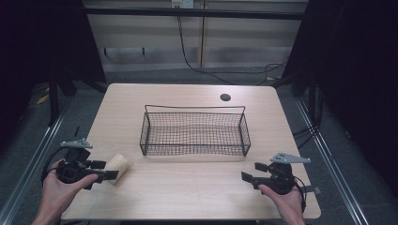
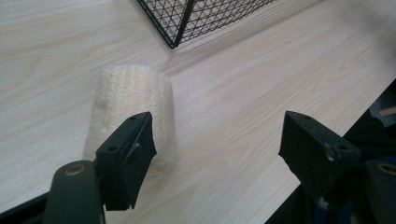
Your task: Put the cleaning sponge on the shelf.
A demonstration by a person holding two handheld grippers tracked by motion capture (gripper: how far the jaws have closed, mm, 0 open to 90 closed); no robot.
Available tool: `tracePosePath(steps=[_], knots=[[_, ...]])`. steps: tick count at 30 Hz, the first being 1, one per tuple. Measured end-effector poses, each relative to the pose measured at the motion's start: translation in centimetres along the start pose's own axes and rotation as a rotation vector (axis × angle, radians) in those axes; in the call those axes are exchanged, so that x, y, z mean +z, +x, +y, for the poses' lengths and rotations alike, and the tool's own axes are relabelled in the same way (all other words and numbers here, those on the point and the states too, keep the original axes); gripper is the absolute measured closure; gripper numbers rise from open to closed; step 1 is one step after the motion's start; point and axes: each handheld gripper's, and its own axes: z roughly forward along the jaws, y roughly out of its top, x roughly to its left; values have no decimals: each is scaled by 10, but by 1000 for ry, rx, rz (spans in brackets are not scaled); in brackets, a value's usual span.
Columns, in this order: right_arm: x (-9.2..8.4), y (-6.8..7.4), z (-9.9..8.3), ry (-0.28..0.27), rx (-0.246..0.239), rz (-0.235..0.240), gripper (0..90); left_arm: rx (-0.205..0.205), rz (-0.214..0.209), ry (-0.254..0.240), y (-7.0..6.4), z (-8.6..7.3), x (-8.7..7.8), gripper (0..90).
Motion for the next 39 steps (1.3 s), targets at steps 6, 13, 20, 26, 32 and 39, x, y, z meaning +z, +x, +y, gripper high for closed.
tracePosePath(steps=[6,13,20,26,32,39], knots=[[3,1,0,17,1,14,229,-17,30,49,7,9,-2,250],[4,1,0,31,-3,22,225,-9,51,101,13,18,-3,254],[7,2,0,47,-6,35,220,-19,49,162,19,26,2,226],[8,3,0,58,-4,33,220,-19,83,223,21,34,4,247],[8,3,0,61,-10,31,221,-33,105,277,26,47,9,237],[8,3,-1,71,-16,17,220,-24,127,341,30,56,24,258]])
